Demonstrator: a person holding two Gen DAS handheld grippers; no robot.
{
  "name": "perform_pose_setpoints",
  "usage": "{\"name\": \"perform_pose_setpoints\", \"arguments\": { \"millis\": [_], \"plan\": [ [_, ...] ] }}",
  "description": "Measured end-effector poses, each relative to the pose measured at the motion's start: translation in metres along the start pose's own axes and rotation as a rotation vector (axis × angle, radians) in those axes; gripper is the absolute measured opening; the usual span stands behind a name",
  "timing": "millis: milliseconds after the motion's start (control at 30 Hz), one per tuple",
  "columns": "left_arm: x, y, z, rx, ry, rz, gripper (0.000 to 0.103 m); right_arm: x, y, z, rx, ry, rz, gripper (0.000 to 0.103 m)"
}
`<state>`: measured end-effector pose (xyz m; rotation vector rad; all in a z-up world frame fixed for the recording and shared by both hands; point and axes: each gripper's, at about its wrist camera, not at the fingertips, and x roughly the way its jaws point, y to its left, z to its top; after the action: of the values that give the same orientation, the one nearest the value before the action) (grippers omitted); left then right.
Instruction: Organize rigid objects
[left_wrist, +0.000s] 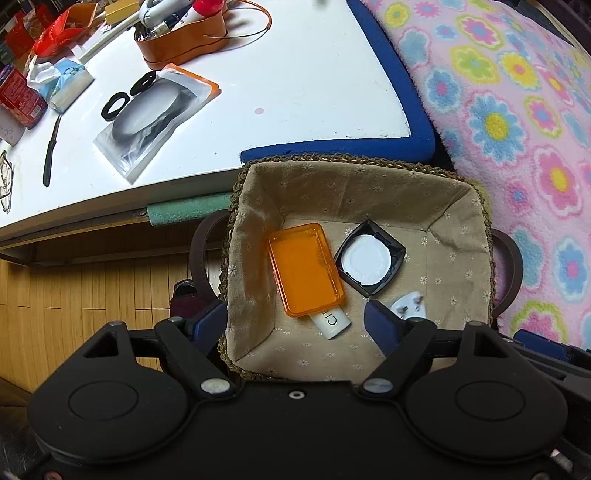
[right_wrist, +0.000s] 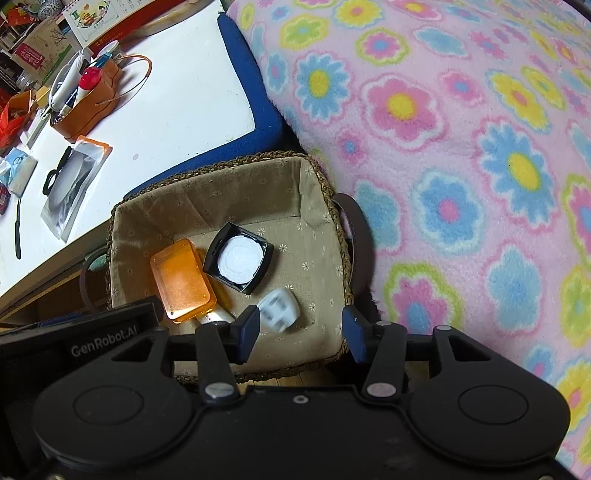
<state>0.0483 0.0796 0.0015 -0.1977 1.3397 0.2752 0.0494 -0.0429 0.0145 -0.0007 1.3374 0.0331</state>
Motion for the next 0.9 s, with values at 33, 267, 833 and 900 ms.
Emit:
{"name": "perform_pose_setpoints", "arguments": {
  "millis": [33, 267, 833, 900],
  "plan": [
    [0.0003, 0.0001, 0.0002, 0.0, 0.001, 0.0, 0.077, 0.0, 0.0001, 0.0, 0.0, 0.001, 0.001, 0.049],
    [0.0028, -0.0007, 0.0, 0.004, 0.013, 0.011, 0.078, 0.0027, -0.0004, -0.0012, 0.002, 0.009, 0.0, 0.05],
    [0.0028, -0.0012, 0.0001, 0.003, 0.014, 0.011, 0.078, 0.0053, -0.0011, -0.0023, 0.005, 0.016, 0.004, 0.051],
    [0.003, -0.0013, 0.0003, 0.003, 0.013, 0.012, 0.078, 0.0055, -0.0014, -0.0033, 0.003, 0.016, 0.004, 0.051]
  ]
}}
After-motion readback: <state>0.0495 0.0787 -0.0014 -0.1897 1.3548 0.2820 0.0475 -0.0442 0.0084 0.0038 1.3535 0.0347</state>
